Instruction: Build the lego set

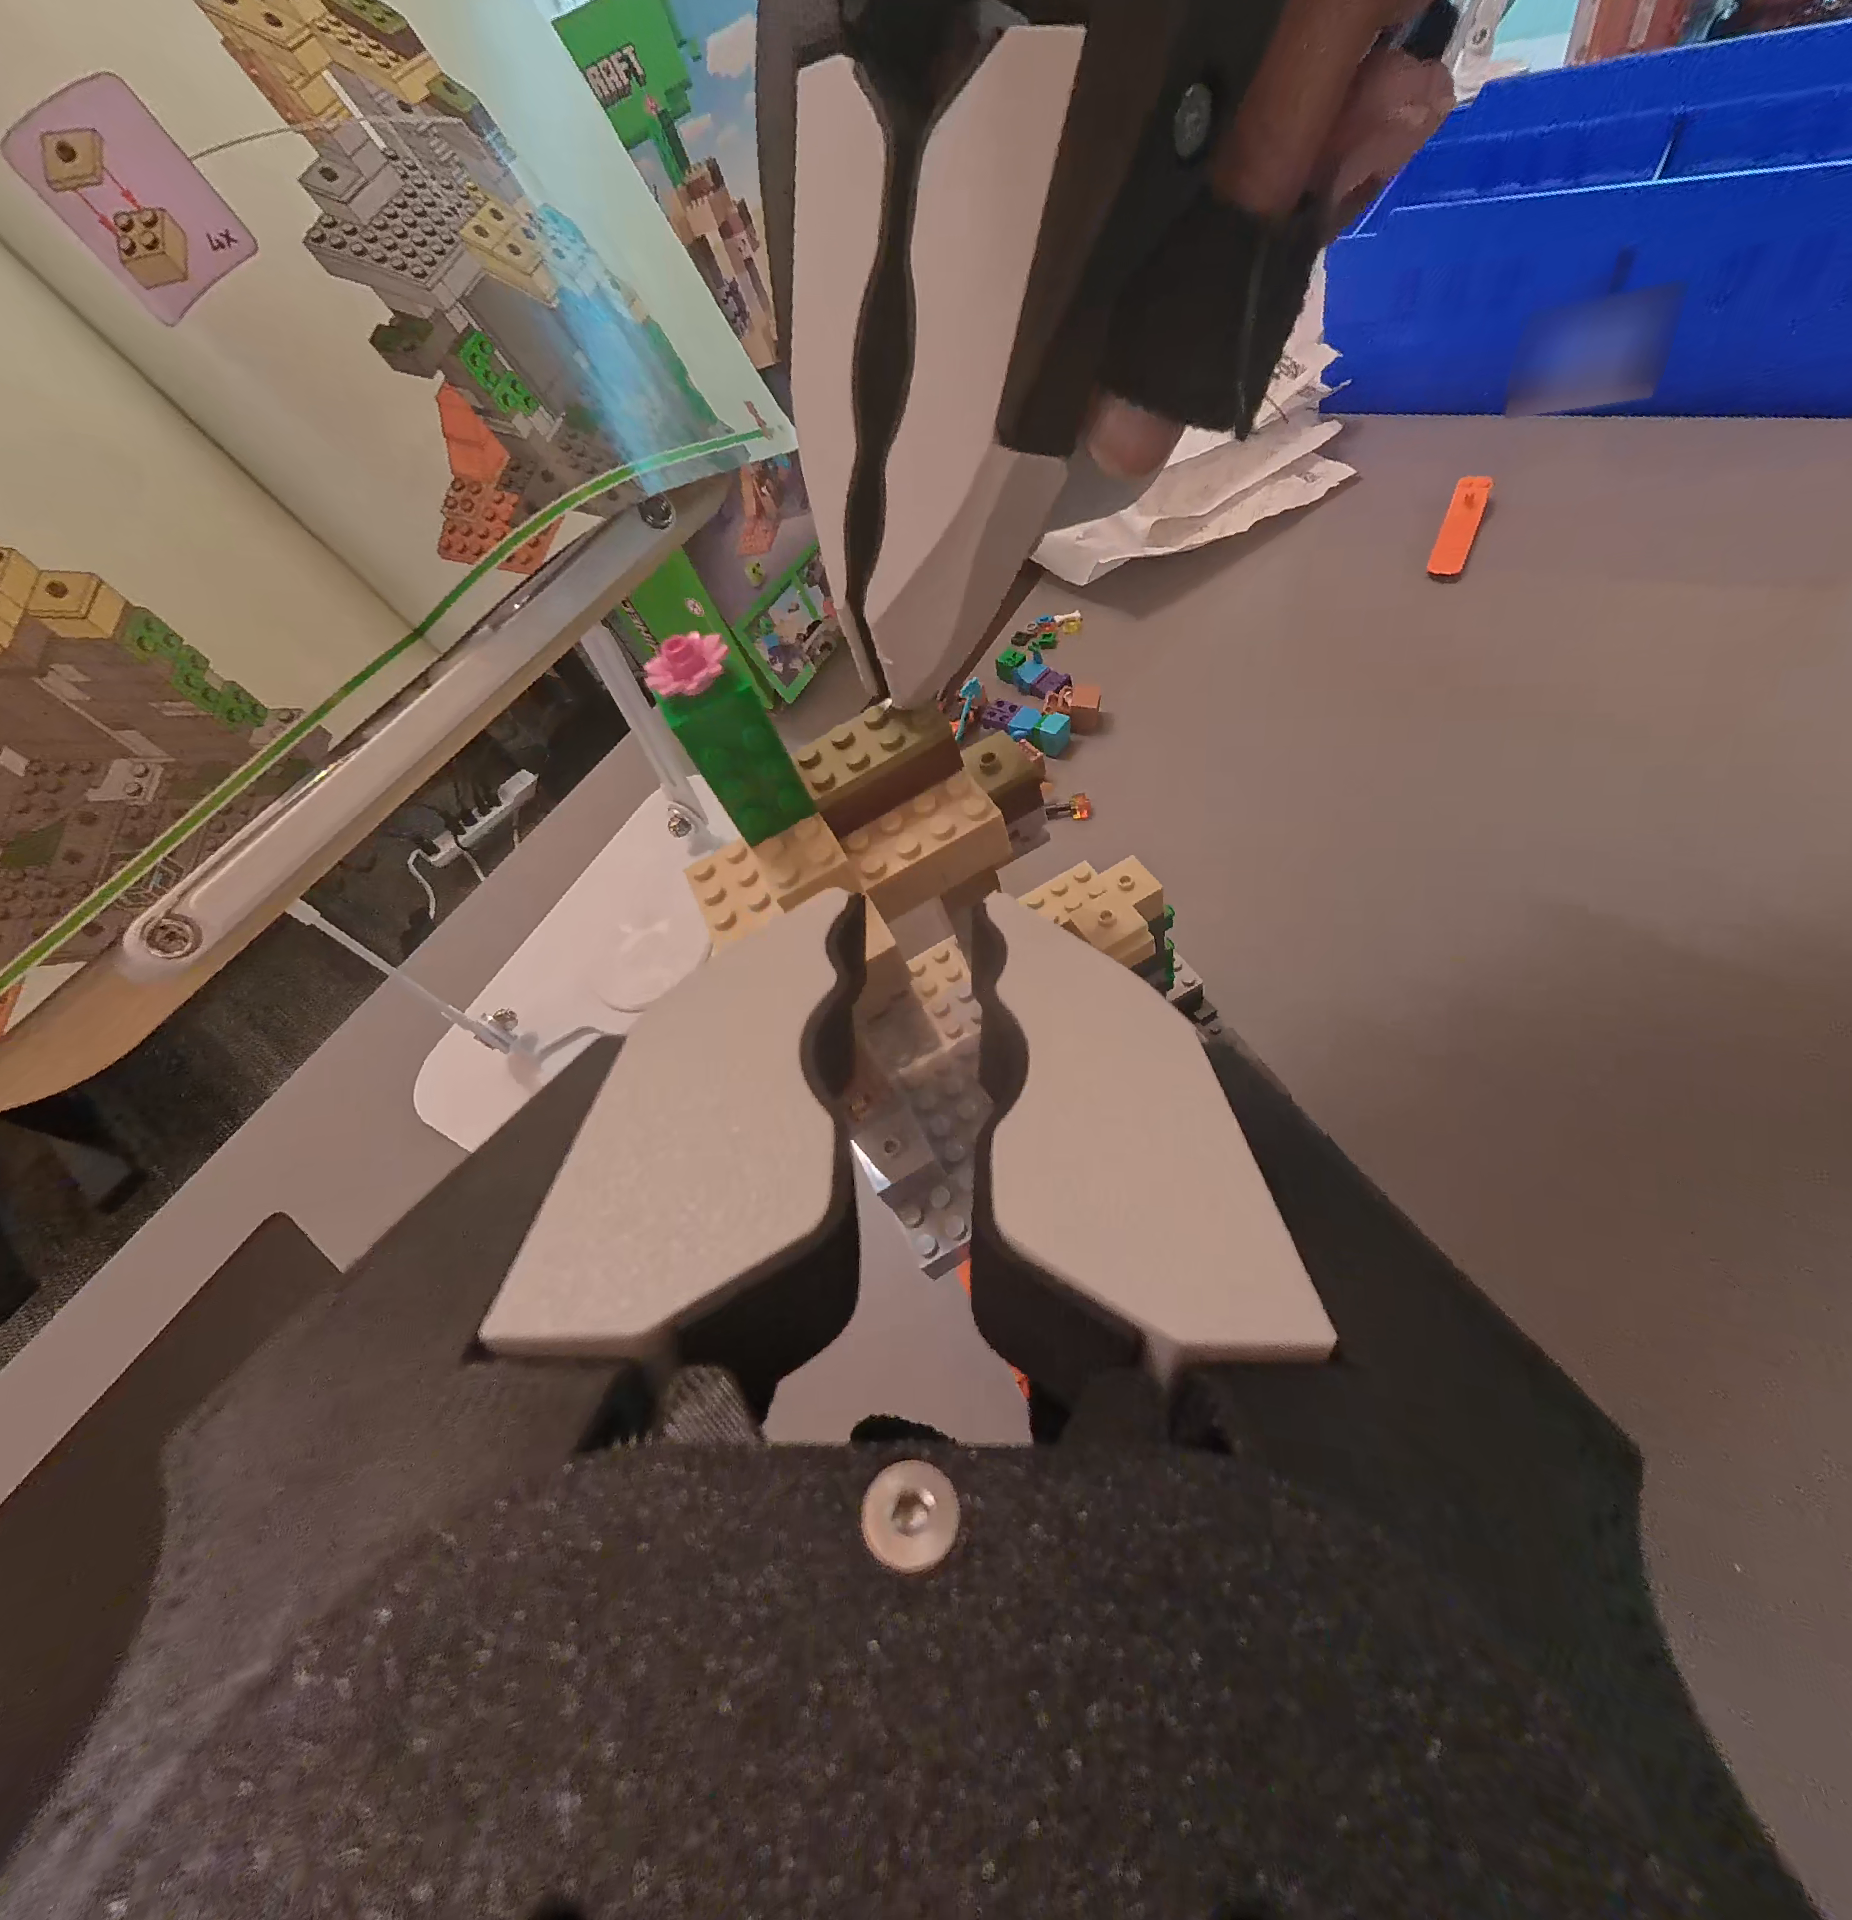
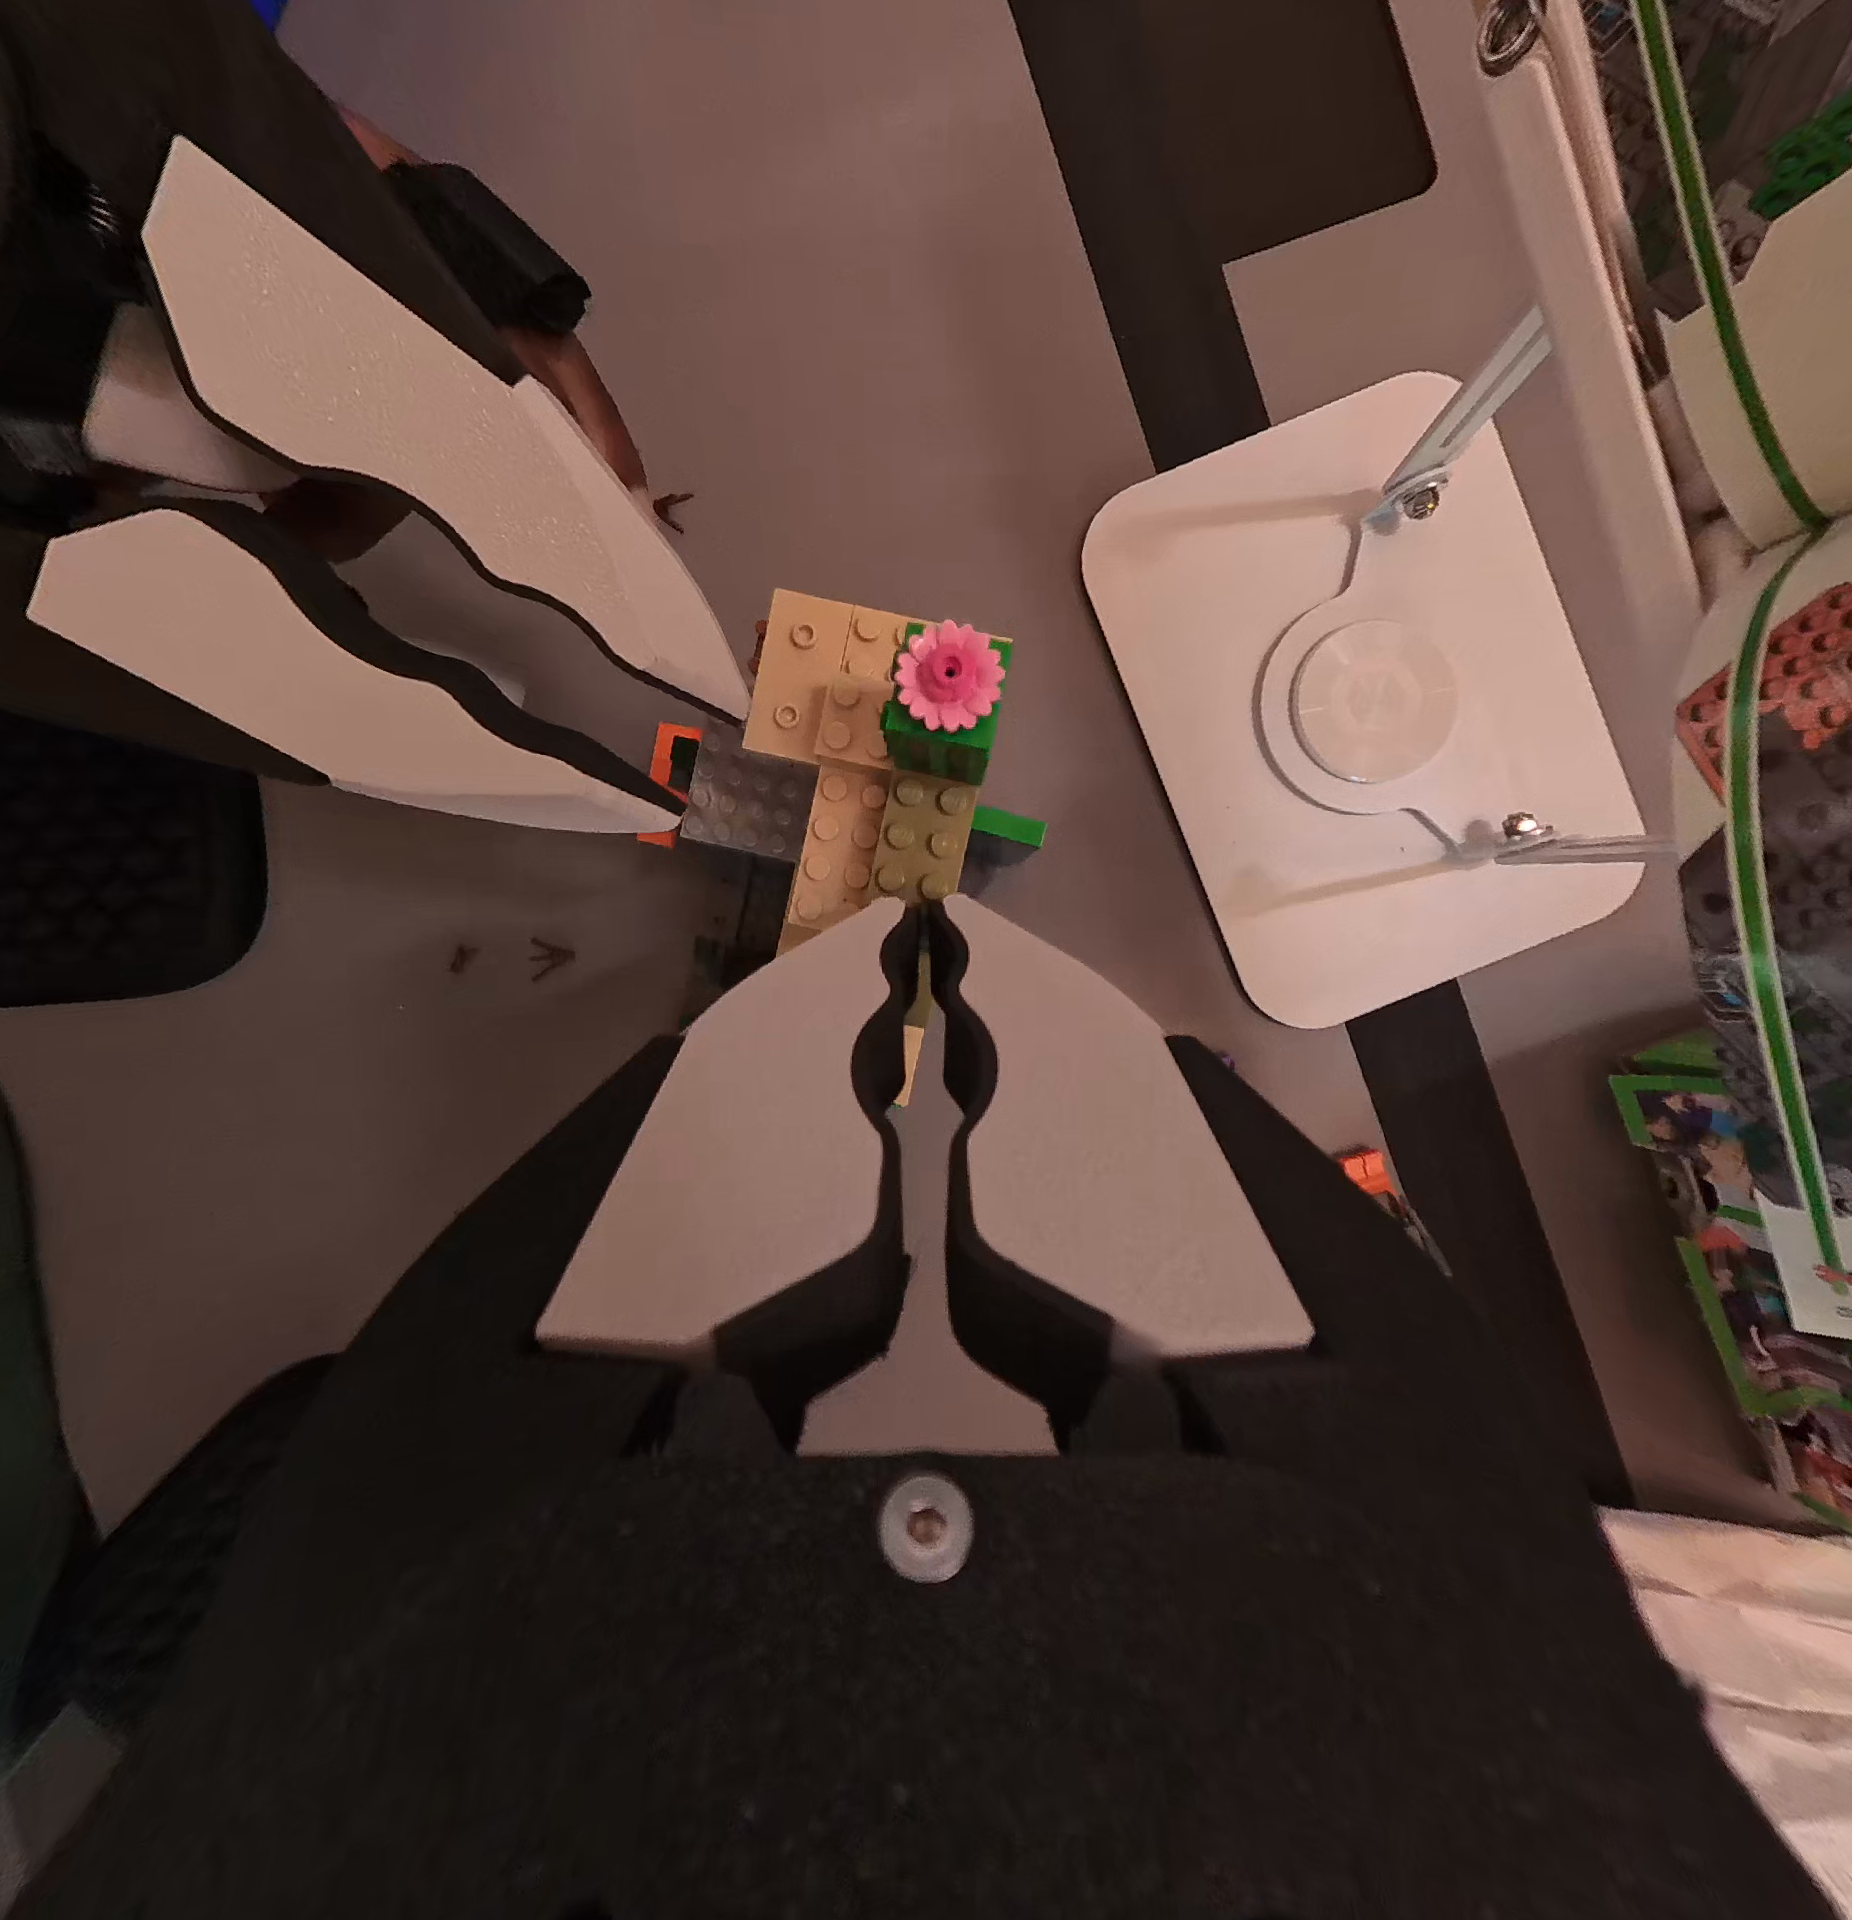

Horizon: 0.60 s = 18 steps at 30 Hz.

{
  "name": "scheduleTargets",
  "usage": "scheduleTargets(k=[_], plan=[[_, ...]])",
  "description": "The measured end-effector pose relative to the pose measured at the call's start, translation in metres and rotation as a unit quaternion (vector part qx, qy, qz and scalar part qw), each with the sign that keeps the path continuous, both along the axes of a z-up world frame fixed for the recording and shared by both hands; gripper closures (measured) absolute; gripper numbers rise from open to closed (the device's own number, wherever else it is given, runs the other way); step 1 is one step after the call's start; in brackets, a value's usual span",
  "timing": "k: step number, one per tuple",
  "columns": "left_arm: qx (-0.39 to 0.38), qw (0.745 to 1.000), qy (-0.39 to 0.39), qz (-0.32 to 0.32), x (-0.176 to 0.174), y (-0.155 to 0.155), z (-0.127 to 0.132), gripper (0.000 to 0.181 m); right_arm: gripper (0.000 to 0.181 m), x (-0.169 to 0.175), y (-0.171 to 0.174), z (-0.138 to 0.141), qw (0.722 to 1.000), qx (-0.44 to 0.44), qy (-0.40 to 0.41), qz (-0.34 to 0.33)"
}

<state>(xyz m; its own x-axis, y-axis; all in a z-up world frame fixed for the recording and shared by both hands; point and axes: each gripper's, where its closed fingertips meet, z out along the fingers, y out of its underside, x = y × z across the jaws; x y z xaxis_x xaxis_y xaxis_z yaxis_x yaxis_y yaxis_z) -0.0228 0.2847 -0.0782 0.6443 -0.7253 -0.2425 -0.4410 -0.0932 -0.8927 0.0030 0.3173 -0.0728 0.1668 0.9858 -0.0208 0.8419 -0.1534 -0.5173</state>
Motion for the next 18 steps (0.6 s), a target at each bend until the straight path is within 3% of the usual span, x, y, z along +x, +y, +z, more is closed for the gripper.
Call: scheduleTargets(k=[7, 18], plan=[[-0.002, 1.0, -0.007, -0.002, -0.0012, -0.0011, -0.0027, 0.163, 0.162, -0.0008, -0.0033, 0.0008, 1.0, -0.014, -0.018, -0.004], [0.003, 1.0, -0.025, -0.006, -0.0044, -0.007, -0.0008, 0.163, 0.165, -0.0032, -0.0017, -0.0054, 0.996, -0.026, -0.079, -0.022]])
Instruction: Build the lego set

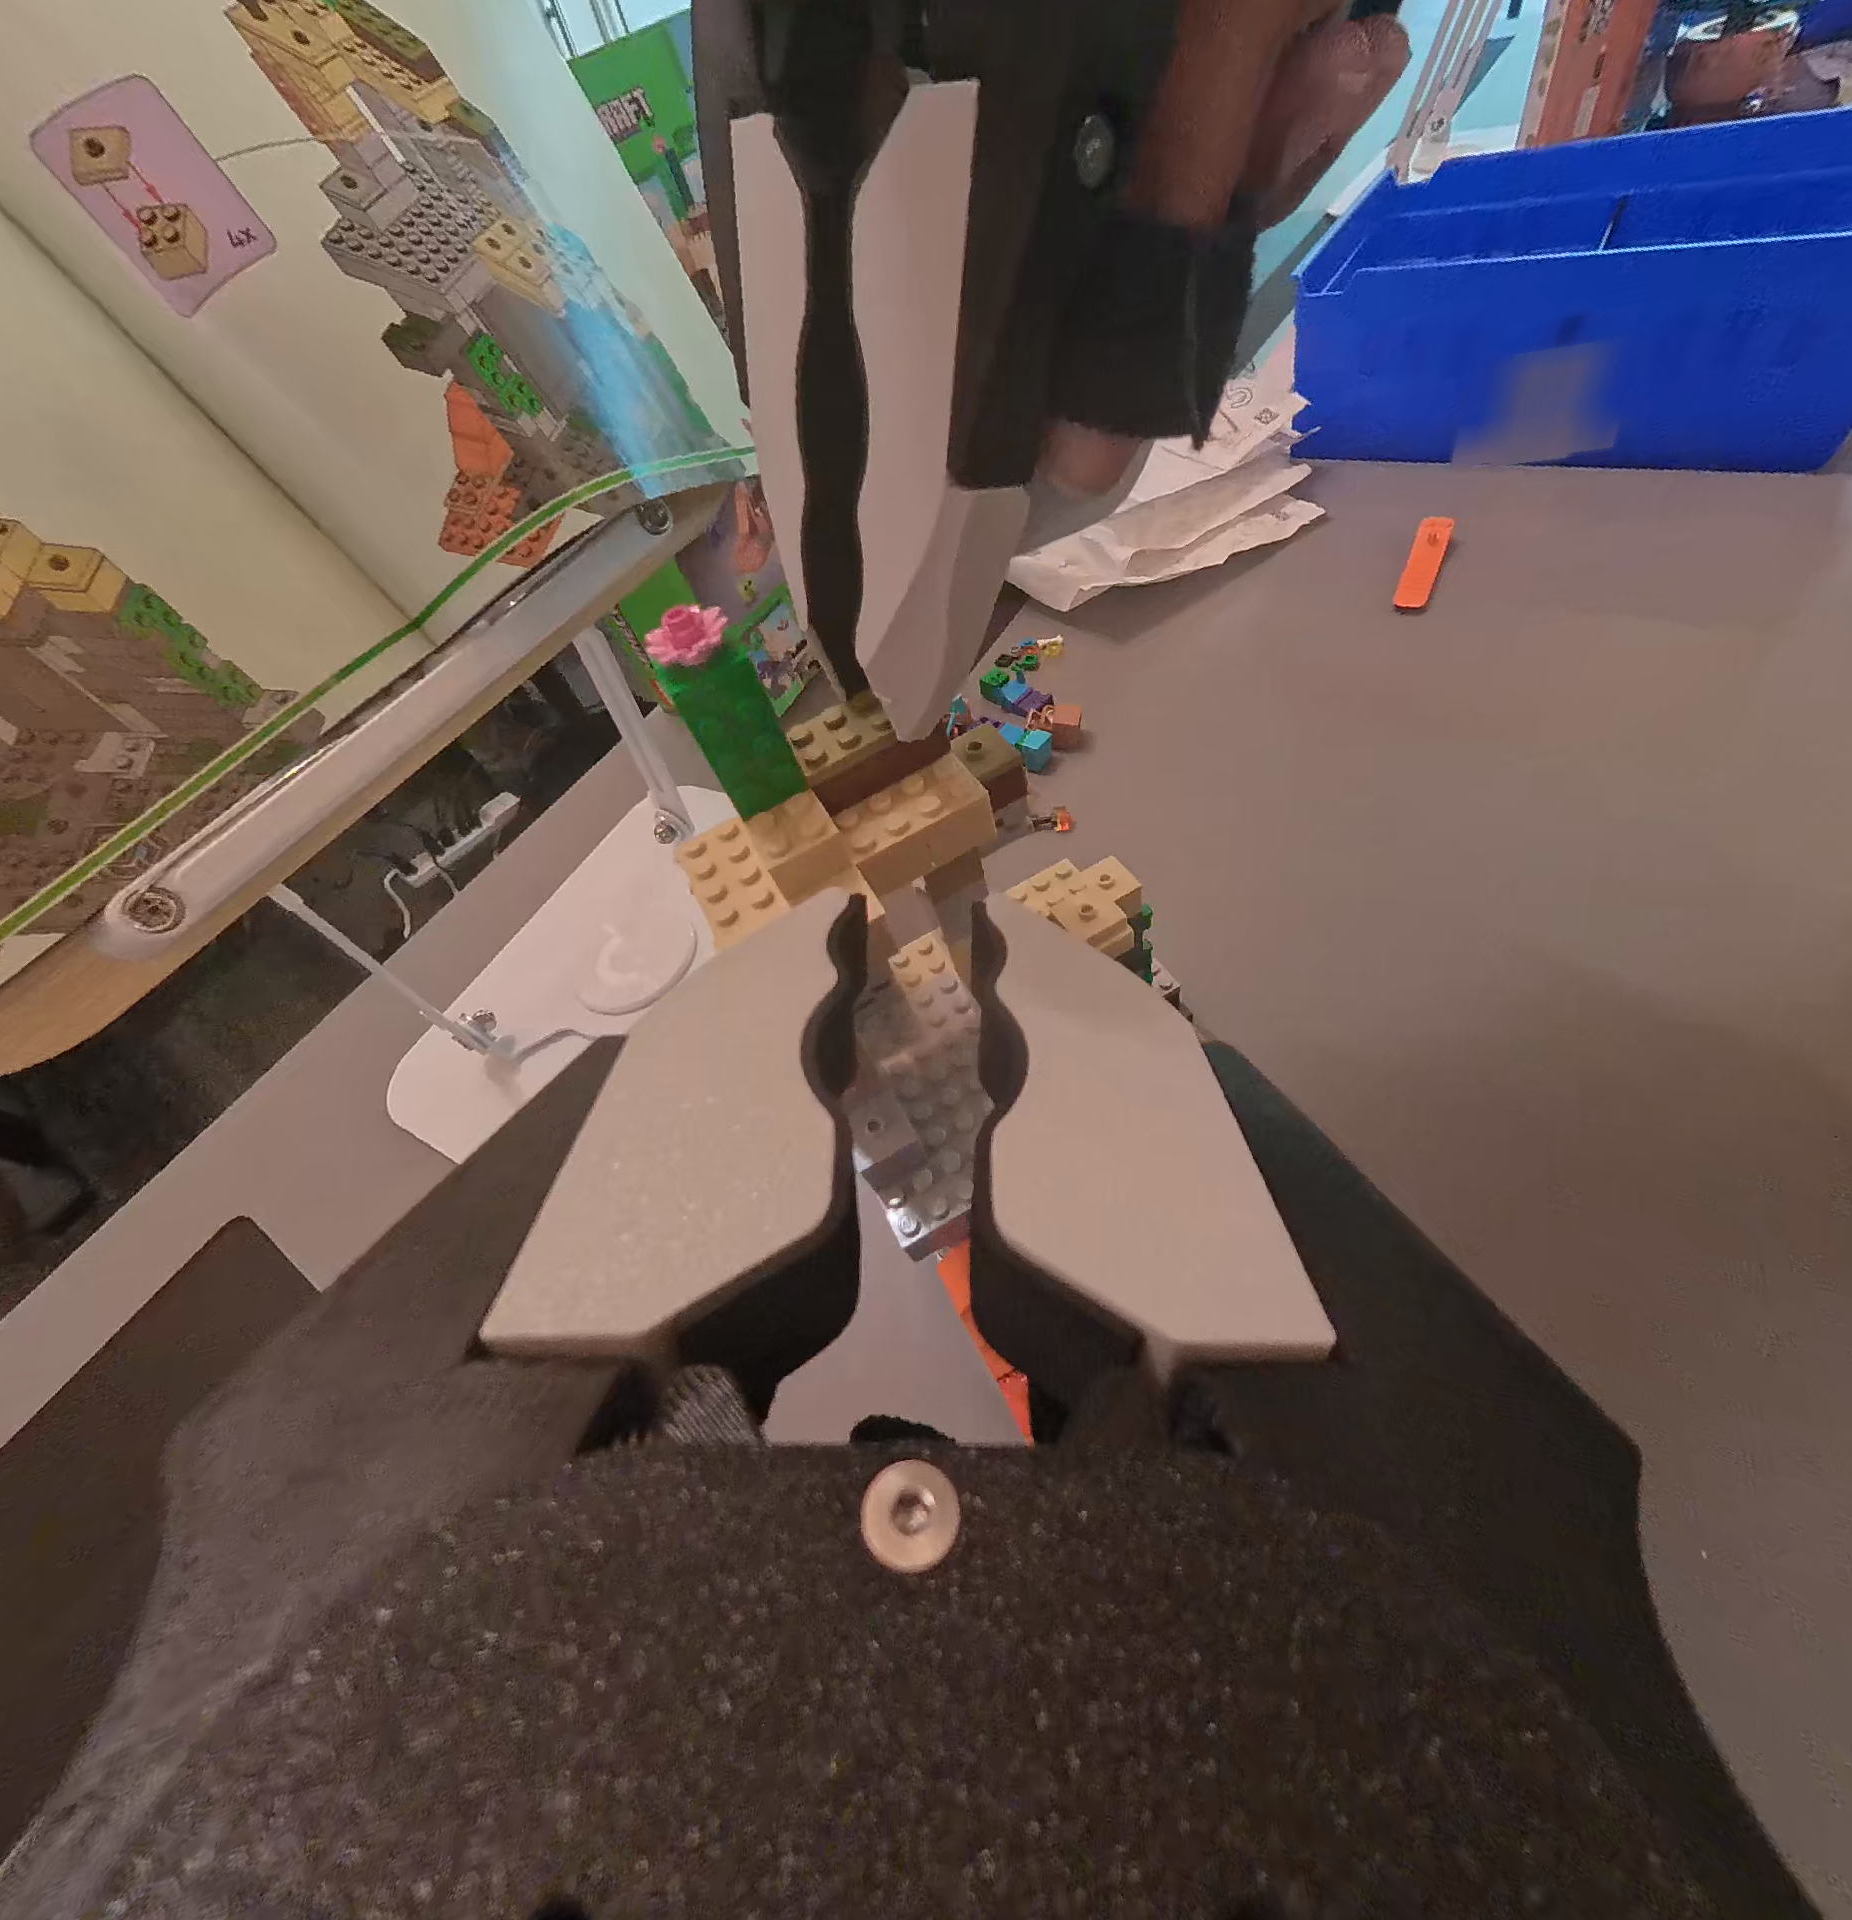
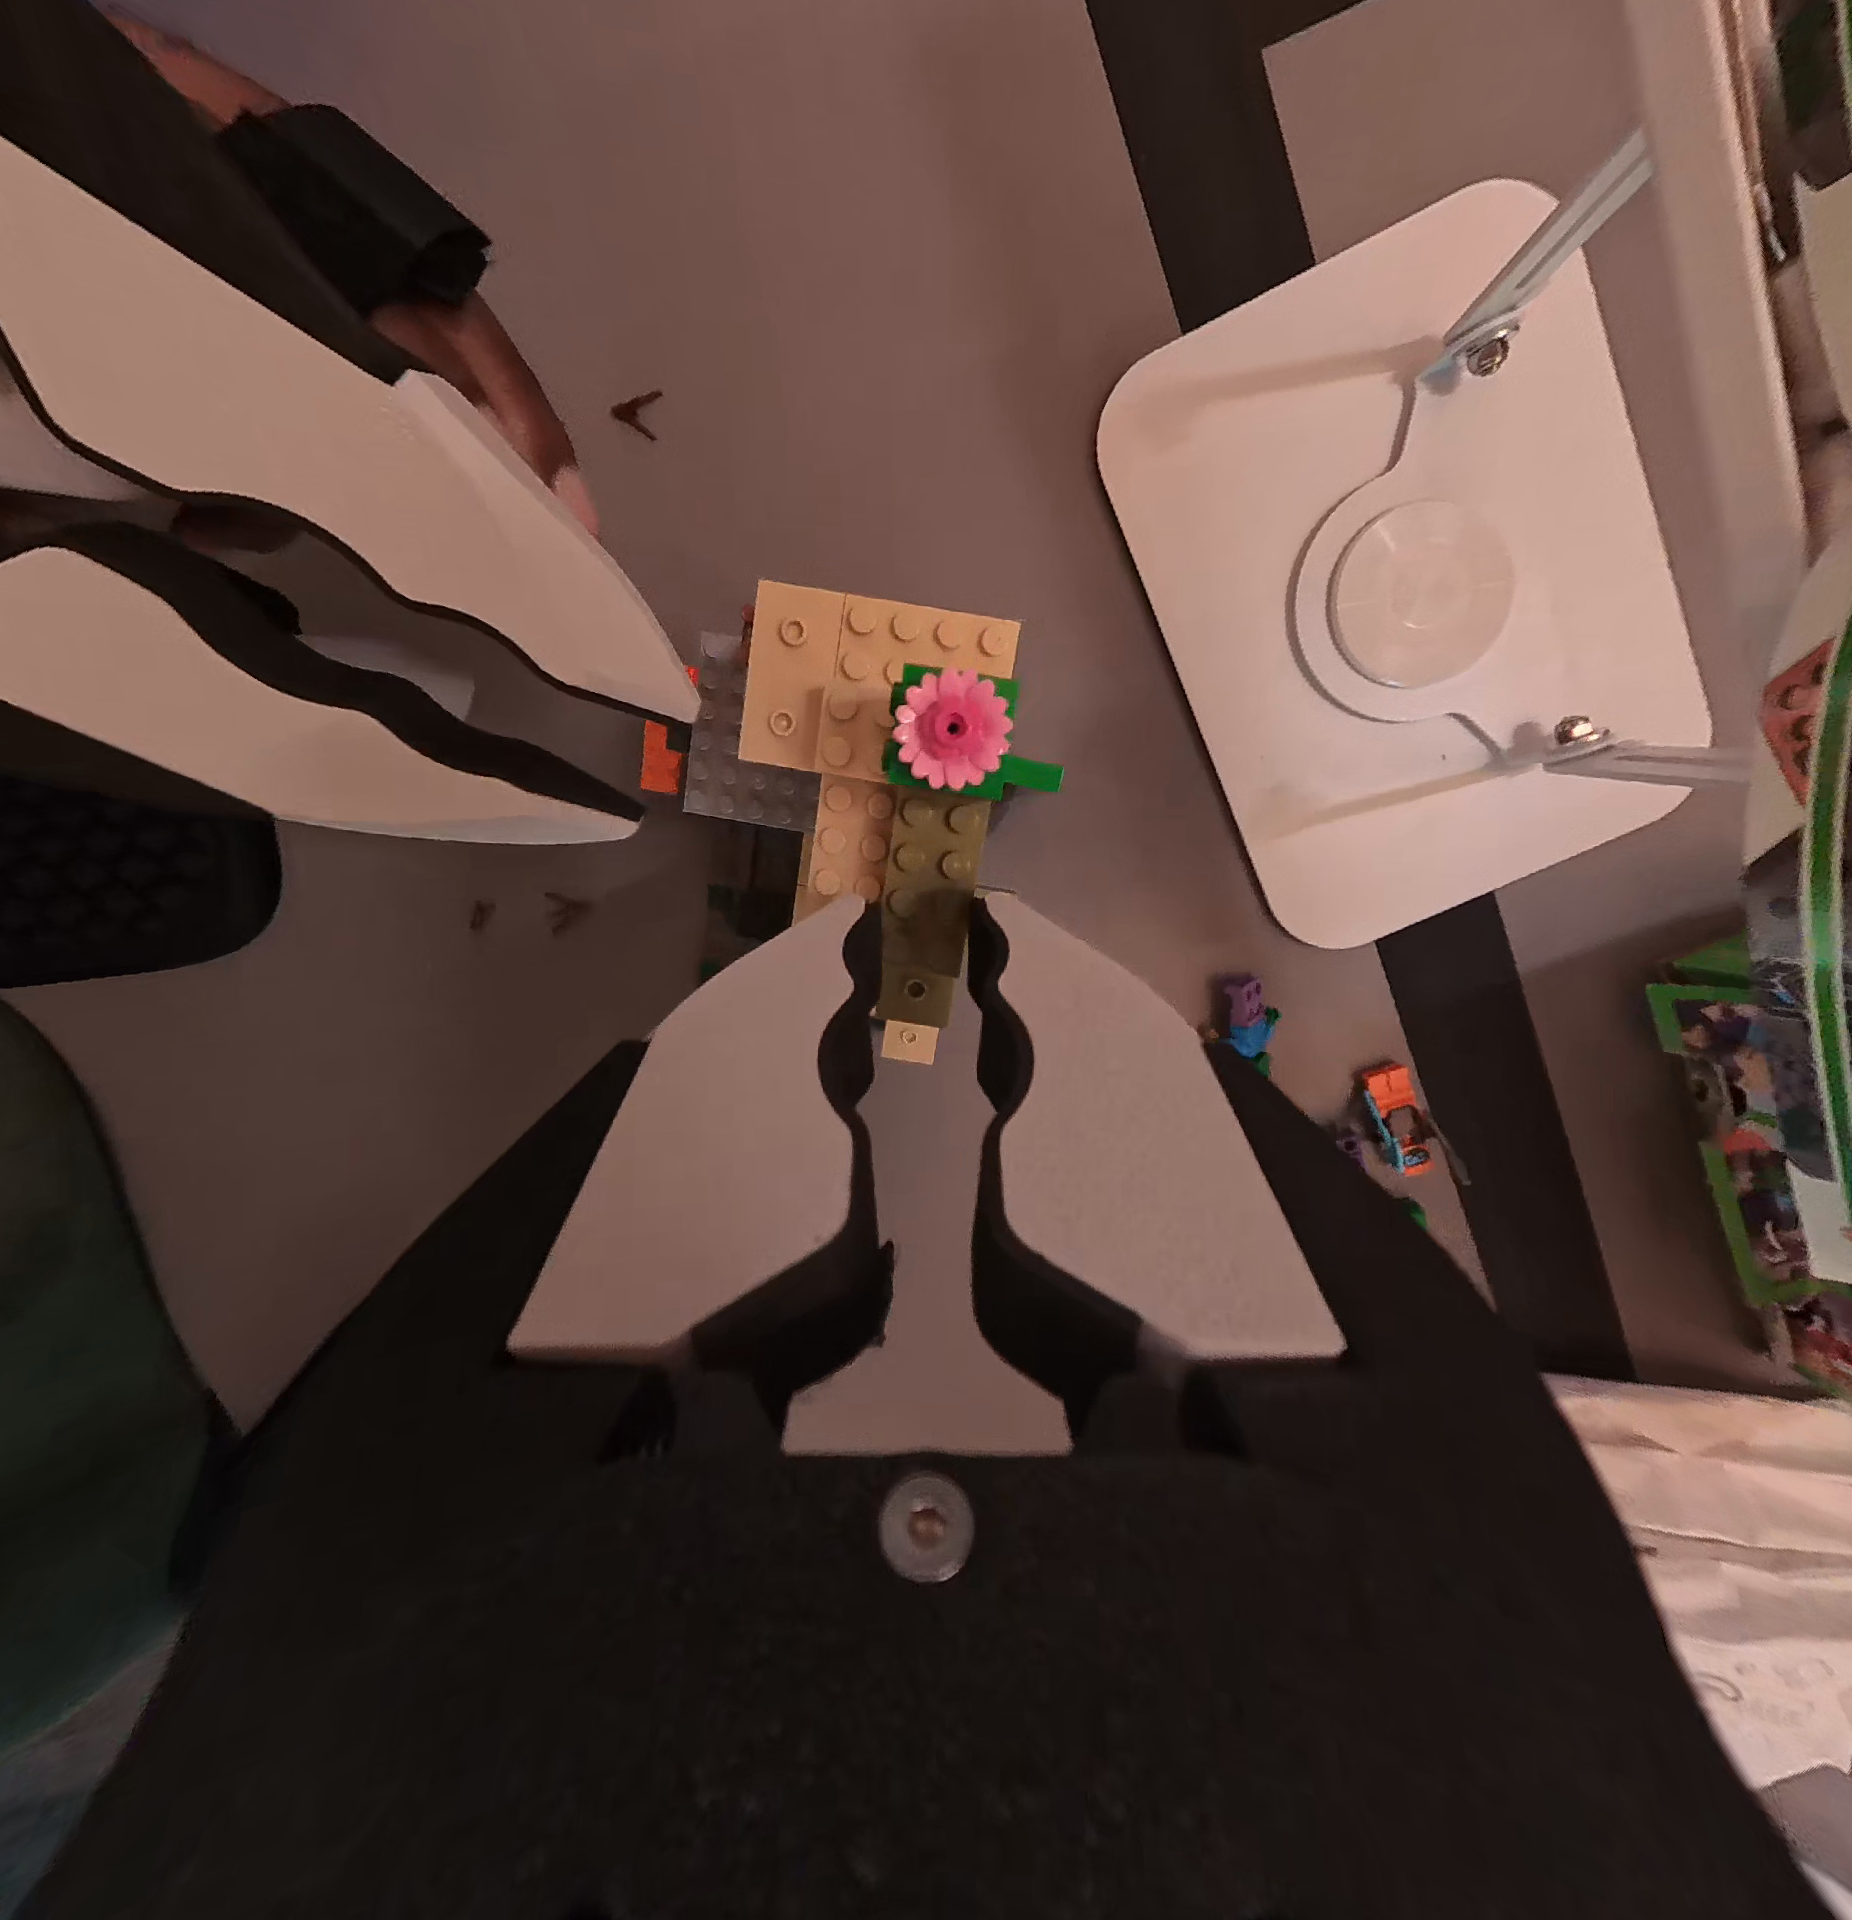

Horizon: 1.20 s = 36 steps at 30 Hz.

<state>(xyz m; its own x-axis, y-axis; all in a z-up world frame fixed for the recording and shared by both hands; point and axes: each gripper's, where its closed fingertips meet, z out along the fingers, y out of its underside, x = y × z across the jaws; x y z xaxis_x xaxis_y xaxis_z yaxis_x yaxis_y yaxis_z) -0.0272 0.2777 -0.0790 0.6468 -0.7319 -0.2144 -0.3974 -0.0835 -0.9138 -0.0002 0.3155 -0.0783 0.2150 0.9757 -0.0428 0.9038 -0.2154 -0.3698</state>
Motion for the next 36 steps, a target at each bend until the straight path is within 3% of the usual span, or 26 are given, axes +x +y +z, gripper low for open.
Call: scheduleTargets(k=[7, 15, 25, 36], plan=[[0.007, 1.0, -0.004, -0.004, 0.0, -0.004, 0.005, 0.163, 0.166, 0.002, 0.0, -0.002, 0.999, -0.041, -0.023, -0.022], [0.012, 1.0, -0.001, -0.011, 0.003, -0.008, 0.008, 0.163, 0.166, 0.001, -0.001, -0.004, 0.995, -0.091, 0.004, -0.04], [0.013, 1.0, 0.0, -0.013, 0.004, -0.007, 0.008, 0.163, 0.165, 0.002, -0.001, -0.005, 0.997, -0.051, -0.061, -0.022], [0.013, 1.0, -0.01, -0.011, -0.003, -0.008, 0.012, 0.163, 0.159, -0.003, -0.002, 0.003, 0.998, -0.031, -0.044, -0.011]])
